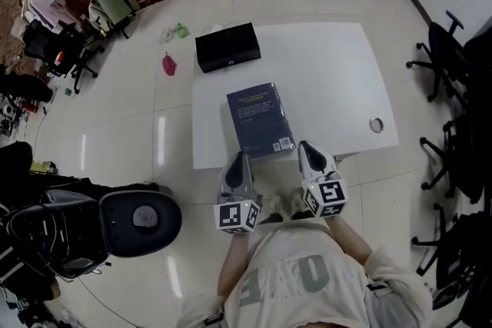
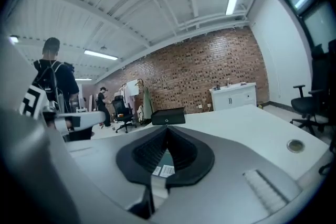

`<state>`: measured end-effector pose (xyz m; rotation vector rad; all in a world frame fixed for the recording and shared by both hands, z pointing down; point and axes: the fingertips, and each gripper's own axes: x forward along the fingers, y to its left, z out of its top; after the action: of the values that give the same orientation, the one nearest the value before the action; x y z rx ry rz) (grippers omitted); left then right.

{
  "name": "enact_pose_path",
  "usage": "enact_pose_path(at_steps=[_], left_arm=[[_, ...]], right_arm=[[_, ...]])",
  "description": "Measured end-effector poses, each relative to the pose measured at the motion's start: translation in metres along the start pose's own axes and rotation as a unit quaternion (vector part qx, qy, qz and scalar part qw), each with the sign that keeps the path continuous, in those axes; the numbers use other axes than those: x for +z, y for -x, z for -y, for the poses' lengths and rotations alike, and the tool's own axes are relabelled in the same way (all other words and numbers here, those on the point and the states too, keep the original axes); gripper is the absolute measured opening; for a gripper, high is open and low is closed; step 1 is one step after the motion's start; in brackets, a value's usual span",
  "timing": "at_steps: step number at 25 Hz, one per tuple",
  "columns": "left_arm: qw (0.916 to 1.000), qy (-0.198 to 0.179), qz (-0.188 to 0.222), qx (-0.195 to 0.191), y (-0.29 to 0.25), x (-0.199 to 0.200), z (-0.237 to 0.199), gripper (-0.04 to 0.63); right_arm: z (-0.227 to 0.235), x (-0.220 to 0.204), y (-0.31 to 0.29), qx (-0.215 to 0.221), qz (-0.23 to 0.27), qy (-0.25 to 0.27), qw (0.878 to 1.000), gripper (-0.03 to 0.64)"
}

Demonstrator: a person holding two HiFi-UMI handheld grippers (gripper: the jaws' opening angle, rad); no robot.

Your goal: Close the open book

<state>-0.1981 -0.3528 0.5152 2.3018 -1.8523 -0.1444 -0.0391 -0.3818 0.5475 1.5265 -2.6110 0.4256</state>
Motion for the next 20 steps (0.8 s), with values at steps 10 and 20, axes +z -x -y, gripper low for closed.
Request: enact_pose_path(at_steps=[10, 20], left_arm=[[0.9991, 0.01, 0.004, -0.04, 0.02, -0.009, -0.006, 0.012], [0.9966, -0.025, 0.053, -0.058, 0.113, 0.013, 0.061, 0.012]], right_arm=[[0.029, -0.056, 0.099, -0.133, -0.055, -0.061, 0.988, -0.002], [-0.034, -0.054, 0.212, -0.095, 0.016, 0.053, 0.994, -0.001]])
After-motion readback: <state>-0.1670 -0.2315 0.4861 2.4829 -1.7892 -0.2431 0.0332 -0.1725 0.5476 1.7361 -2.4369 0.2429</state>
